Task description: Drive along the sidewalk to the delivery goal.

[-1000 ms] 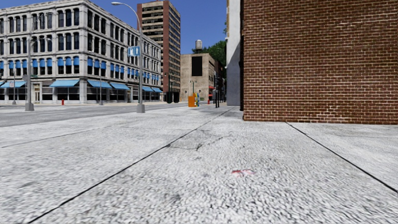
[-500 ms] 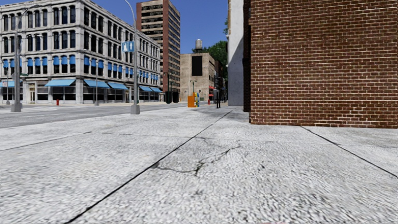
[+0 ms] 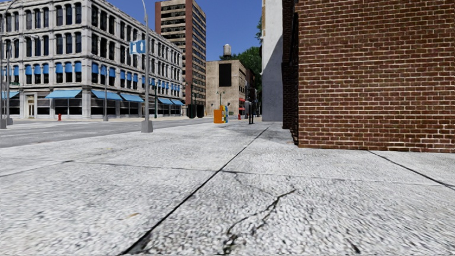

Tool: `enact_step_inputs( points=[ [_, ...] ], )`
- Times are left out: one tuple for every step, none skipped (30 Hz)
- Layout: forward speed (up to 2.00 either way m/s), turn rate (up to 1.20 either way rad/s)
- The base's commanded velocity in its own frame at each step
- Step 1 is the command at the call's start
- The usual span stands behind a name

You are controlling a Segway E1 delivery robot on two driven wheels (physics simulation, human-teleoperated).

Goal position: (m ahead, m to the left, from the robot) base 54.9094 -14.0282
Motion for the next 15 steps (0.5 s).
enact_step_inputs(
  points=[
    [2.00, 0.00],
    [2.00, 0.00],
    [2.00, 0.00],
    [2.00, 0.00],
    [2.00, 0.00],
    [2.00, 0.00],
    [2.00, 0.00],
    [2.00, 0.00],
    [2.00, 0.00],
    [2.00, 0.00],
    [2.00, 0.00],
    [2.00, 0.00],
    [2.00, 0.00],
    [2.00, 0.00],
    [2.00, 0.00]
  ],
)
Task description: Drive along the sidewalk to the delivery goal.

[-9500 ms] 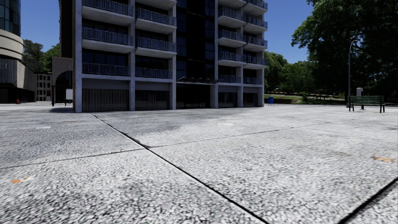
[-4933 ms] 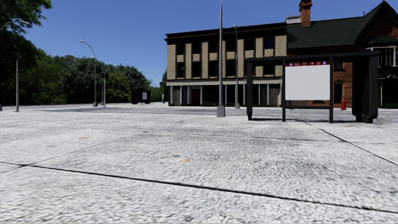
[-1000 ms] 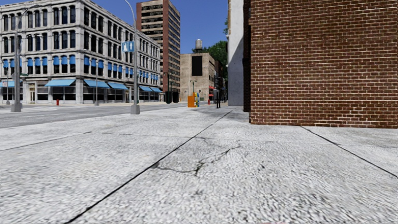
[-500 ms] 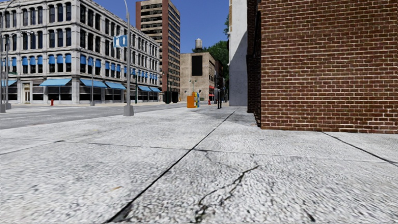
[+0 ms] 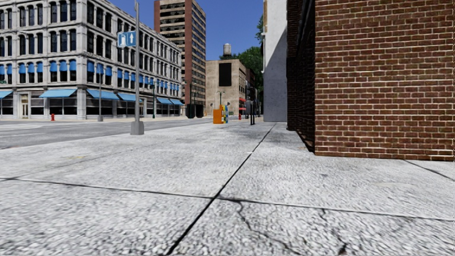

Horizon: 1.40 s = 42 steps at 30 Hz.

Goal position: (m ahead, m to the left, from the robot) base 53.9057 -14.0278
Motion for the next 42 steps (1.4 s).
enact_step_inputs(
  points=[
    [2.00, 0.00],
    [2.00, 0.00],
    [2.00, 0.00],
    [2.00, 0.00],
    [2.00, 0.00],
    [2.00, 0.00],
    [2.00, 0.00],
    [2.00, 0.00],
    [2.00, 0.00],
    [2.00, 0.00],
    [2.00, 0.00],
    [2.00, 0.00],
    [2.00, 0.00],
    [2.00, 0.00],
    [2.00, 0.00],
    [2.00, 0.00],
    [2.00, 0.00],
    [2.00, 0.00],
    [2.00, 0.00],
    [2.00, 0.00],
    [2.00, 0.00],
    [2.00, 0.00],
    [2.00, 0.00],
    [2.00, 0.00],
    [2.00, 0.00],
    [2.00, 0.00],
    [2.00, 0.00],
    [2.00, 0.00],
    [2.00, 0.00],
    [2.00, 0.00],
    [2.00, 0.00],
    [2.00, 0.00],
    [2.00, 0.00],
    [2.00, 0.00],
    [2.00, 0.00],
    [2.00, 0.00],
    [2.00, 0.00],
    [2.00, 0.00],
    [2.00, 0.00],
    [2.00, 0.00],
    [2.00, 0.00],
    [2.00, 0.00]
  ],
)
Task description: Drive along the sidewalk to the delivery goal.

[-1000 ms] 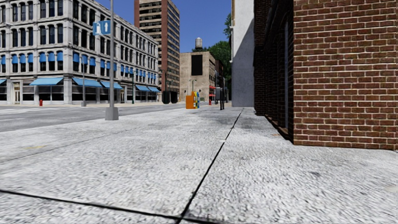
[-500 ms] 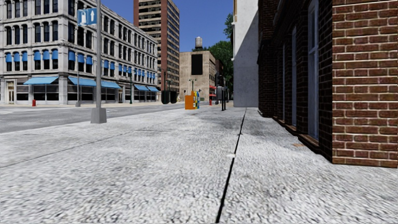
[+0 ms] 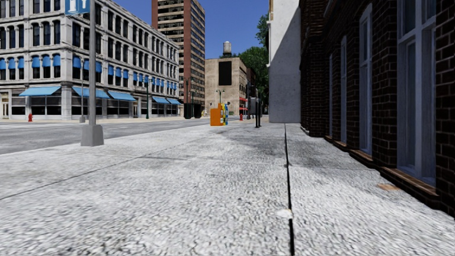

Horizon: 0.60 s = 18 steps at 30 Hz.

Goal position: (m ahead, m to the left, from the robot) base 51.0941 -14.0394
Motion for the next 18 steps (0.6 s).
enact_step_inputs(
  points=[
    [2.00, 0.00],
    [2.00, 0.00],
    [2.00, 0.00],
    [2.00, 0.00],
    [2.00, 0.00],
    [2.00, 0.00],
    [2.00, 0.00],
    [2.00, 0.00],
    [2.00, 0.00],
    [2.00, 0.00],
    [2.00, 0.00],
    [2.00, 0.00],
    [2.00, 0.00],
    [2.00, 0.00],
    [2.00, 0.00],
    [2.00, 0.00],
    [2.00, 0.00],
    [2.00, 0.00]
  ],
)
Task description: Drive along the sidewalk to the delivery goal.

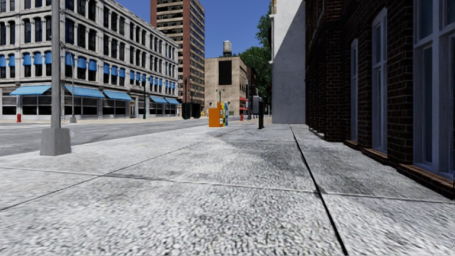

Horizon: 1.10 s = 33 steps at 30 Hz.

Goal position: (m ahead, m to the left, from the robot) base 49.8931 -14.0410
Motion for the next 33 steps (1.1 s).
enact_step_inputs(
  points=[
    [2.00, 0.00],
    [2.00, 0.00],
    [2.00, 0.00],
    [2.00, 0.00],
    [2.00, 0.00],
    [2.00, 0.00],
    [2.00, 0.00],
    [2.00, 0.00],
    [2.00, 0.00],
    [2.00, 0.00],
    [2.00, 0.00],
    [2.00, 0.00],
    [2.00, 0.00],
    [2.00, 0.00],
    [2.00, 0.00],
    [2.00, 0.00],
    [2.00, 0.00],
    [2.00, 0.00],
    [2.00, 0.00],
    [2.00, 0.00],
    [2.00, 0.00],
    [2.00, 0.00],
    [2.00, 0.00],
    [2.00, 0.00],
    [2.00, 0.00],
    [2.00, 0.00],
    [2.00, 0.00],
    [2.00, 0.00],
    [2.00, 0.00],
    [2.00, 0.00],
    [2.00, 0.00],
    [2.00, 0.00],
    [2.00, 0.00]
  ],
)
